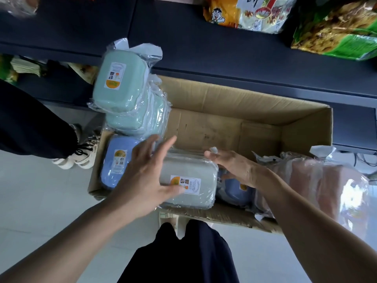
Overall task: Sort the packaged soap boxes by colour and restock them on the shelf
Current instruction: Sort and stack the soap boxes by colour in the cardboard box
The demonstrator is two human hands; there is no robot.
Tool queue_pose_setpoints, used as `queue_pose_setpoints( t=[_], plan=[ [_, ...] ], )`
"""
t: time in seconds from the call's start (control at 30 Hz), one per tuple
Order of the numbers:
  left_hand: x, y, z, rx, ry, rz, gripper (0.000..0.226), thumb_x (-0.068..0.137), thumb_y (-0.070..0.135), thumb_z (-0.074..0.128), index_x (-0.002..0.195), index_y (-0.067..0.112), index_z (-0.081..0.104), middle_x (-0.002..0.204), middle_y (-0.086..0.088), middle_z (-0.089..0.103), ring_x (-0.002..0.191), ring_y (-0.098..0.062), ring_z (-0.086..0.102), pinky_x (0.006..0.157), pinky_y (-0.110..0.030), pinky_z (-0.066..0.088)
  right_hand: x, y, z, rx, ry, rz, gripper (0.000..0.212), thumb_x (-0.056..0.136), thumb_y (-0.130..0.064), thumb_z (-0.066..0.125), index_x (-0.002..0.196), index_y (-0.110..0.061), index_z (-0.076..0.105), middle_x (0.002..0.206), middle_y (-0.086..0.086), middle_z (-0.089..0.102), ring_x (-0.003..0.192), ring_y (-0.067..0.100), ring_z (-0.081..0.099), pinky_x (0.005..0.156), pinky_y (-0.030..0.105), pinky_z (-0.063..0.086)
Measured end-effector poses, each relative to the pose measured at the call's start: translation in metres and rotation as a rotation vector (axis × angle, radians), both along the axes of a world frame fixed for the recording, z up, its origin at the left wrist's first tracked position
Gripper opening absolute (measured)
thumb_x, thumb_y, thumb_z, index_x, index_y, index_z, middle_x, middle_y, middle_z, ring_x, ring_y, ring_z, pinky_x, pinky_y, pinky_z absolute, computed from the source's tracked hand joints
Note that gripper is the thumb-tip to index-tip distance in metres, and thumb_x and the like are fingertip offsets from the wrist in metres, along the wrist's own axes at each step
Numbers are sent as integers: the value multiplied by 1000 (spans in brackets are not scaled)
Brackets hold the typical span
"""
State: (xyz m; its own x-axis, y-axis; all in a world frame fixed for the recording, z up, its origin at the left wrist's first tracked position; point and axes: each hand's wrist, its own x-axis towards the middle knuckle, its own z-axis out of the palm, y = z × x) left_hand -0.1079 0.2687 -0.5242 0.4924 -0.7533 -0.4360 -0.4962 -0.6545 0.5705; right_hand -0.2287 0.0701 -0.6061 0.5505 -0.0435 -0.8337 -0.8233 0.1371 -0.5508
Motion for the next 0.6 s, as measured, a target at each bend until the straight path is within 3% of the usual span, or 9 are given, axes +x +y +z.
queue_pose_setpoints(
  t=[0.07, 0.13, 0.17, 0.27, 0.37, 0.43, 0.5, 0.6],
  plan=[
    [6, 4, 2, 63, 87, 137, 104, 70, 47, 77, 149, 39, 9, 153, 9, 15, 139, -2, 16, 100, -20, 23, 0, 4, -1, -71, -28, -10, 66, 79, -61, 57, 138, -33, 45, 142, -4, 47, 121, 13, 50, 104, 37, 43],
    [10, 9, 2, 142, 180, 215, 104, 70, 52, 74, 149, 36, 8, 151, 6, 26, 135, -9, 29, 91, -19, 25, 0, 8, 6, -154, -59, 46, 44, 94, -46, 48, 136, -34, 46, 130, -5, 53, 98, 4, 55, 88, 23, 45],
    [11, 11, 0, 172, 242, 250, 105, 68, 56, 72, 149, 35, 9, 151, 5, 30, 134, -12, 33, 90, -19, 25, 0, 9, 10, -209, -70, 87, 41, 97, -43, 45, 136, -35, 46, 128, -3, 54, 95, 4, 54, 80, 20, 42],
    [11, 15, -6, 180, 418, 335, 109, 54, 66, 66, 146, 34, 17, 148, 9, 37, 121, -10, 43, 90, -22, 29, -1, 9, 22, -268, -104, 149, 38, 100, -37, 39, 138, -34, 44, 136, 2, 51, 112, 11, 51, 80, 19, 38],
    [6, 15, -10, 148, 506, 291, 104, 53, 65, 64, 144, 42, 21, 150, 11, 31, 121, -5, 37, 96, -22, 29, 0, 11, 33, -265, -96, 209, 38, 102, -32, 34, 140, -32, 41, 136, -3, 48, 93, -4, 54, 60, 4, 36],
    [4, 12, -11, 119, 579, 278, 100, 55, 62, 65, 143, 48, 19, 154, 13, 22, 131, -6, 30, 104, -25, 26, -2, 14, 36, -193, -101, 150, 38, 103, -30, 32, 140, -31, 41, 140, -4, 44, 105, -7, 51, 74, 6, 36],
    [4, 10, -12, 98, 615, 267, 99, 57, 60, 65, 143, 50, 17, 156, 14, 17, 134, -3, 22, 105, -24, 21, -5, 15, 40, -76, -117, 58, 43, 99, -44, 34, 141, -33, 39, 148, -5, 37, 128, 4, 37, 93, 21, 33],
    [7, 12, -14, 89, 627, 246, 97, 59, 58, 64, 144, 50, 16, 157, 15, 13, 137, -2, 18, 106, -22, 18, -9, 11, 44, 21, -157, 107, 99, 59, -87, 48, 144, -41, 27, 149, -13, 25, 135, 9, 25, 107, 34, 28]
  ],
)
